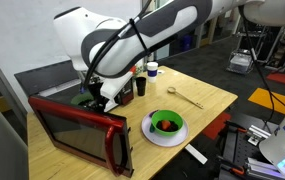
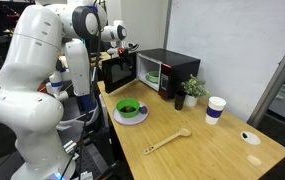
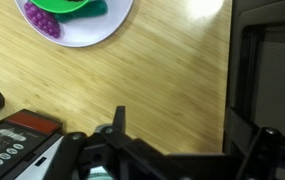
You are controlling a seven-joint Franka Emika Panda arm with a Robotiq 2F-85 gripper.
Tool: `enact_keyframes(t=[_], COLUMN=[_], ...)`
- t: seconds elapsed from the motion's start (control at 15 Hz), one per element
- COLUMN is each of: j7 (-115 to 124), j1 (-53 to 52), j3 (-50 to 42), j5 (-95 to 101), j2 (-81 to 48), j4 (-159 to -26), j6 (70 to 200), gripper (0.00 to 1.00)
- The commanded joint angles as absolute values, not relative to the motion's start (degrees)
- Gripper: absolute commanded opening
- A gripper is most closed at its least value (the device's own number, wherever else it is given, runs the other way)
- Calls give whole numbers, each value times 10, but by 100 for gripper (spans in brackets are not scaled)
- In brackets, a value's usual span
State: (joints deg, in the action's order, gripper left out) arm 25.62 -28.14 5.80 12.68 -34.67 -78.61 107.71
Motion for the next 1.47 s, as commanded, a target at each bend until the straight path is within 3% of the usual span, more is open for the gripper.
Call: enact_keyframes(t=[0.0, 0.93, 1.4], j7=[226, 125, 261], j1=[-287, -274, -234], j3=[62, 55, 39], j5=[144, 150, 104], j2=[-372, -358, -326], j4=[-746, -770, -825], j6=[1060, 1111, 1269], gripper=[100, 100, 100])
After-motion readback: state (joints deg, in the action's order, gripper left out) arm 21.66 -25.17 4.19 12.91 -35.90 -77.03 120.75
